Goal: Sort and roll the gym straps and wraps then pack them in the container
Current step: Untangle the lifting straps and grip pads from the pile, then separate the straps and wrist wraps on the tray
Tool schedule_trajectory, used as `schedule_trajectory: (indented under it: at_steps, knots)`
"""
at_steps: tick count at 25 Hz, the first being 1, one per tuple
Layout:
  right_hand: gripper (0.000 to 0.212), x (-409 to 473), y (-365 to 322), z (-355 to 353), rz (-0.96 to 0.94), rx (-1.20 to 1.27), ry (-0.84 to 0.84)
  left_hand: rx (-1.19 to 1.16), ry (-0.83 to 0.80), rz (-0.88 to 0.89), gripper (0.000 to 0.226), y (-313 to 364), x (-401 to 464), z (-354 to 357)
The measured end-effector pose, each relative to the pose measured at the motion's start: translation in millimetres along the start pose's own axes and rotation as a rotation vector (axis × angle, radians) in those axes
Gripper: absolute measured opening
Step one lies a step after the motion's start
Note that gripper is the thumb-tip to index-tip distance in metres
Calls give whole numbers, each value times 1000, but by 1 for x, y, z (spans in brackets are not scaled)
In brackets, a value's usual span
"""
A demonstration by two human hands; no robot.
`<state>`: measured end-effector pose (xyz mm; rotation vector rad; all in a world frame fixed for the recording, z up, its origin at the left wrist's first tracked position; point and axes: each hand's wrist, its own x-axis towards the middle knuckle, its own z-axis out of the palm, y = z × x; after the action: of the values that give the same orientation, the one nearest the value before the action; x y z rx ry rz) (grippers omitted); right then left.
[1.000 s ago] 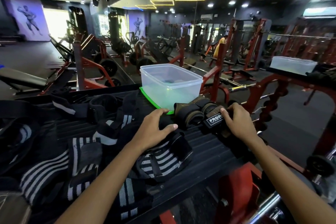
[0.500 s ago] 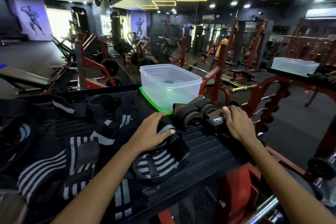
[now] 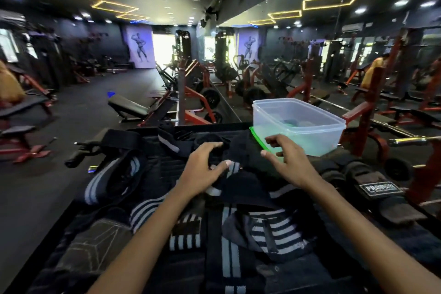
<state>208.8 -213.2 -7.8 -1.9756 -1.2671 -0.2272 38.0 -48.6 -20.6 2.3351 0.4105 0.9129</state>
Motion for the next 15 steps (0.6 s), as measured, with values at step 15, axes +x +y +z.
schedule_trajectory:
  at_steps: [15]
  knots:
    - [43, 18, -66, 97, -356, -54, -349, 179, 107, -179, 41, -44, -8, -50]
